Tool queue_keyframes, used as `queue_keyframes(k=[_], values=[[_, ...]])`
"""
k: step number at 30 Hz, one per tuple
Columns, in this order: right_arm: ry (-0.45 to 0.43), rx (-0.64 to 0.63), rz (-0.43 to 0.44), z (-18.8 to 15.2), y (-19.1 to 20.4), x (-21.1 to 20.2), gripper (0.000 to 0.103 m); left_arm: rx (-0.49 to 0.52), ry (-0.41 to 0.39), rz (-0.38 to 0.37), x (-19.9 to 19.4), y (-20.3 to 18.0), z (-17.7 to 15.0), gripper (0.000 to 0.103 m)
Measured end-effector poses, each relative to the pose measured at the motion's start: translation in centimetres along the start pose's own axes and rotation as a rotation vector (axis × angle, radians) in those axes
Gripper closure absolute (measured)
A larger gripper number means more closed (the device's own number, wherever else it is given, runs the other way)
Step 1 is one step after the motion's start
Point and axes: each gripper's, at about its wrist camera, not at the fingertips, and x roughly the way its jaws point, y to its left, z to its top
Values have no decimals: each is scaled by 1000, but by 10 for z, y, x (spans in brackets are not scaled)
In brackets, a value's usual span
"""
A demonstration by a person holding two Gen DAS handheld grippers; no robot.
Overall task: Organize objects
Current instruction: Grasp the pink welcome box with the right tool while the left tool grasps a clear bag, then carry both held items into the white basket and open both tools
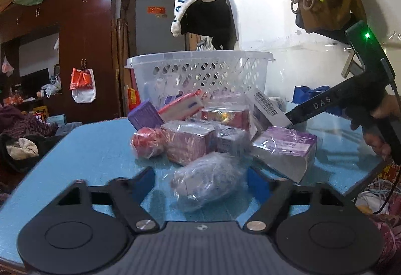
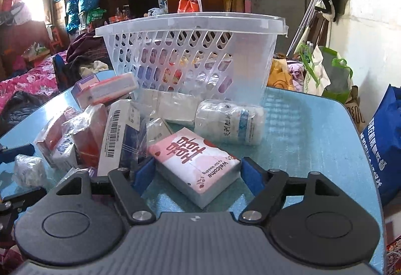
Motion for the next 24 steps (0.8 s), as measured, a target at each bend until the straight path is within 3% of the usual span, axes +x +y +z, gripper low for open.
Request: queue_keyframes(k=[8,17,24], values=[[-181,108,43,-8,-19,-25,34,-9,-85,-5,-15,1,3,40],[-268,107,10,-11,-14,-34,36,-42,-101,6,-15,12,8,40],[-399,67,-31,-19,-4,-49,36,-53,-127,11,-16,15,13,40]])
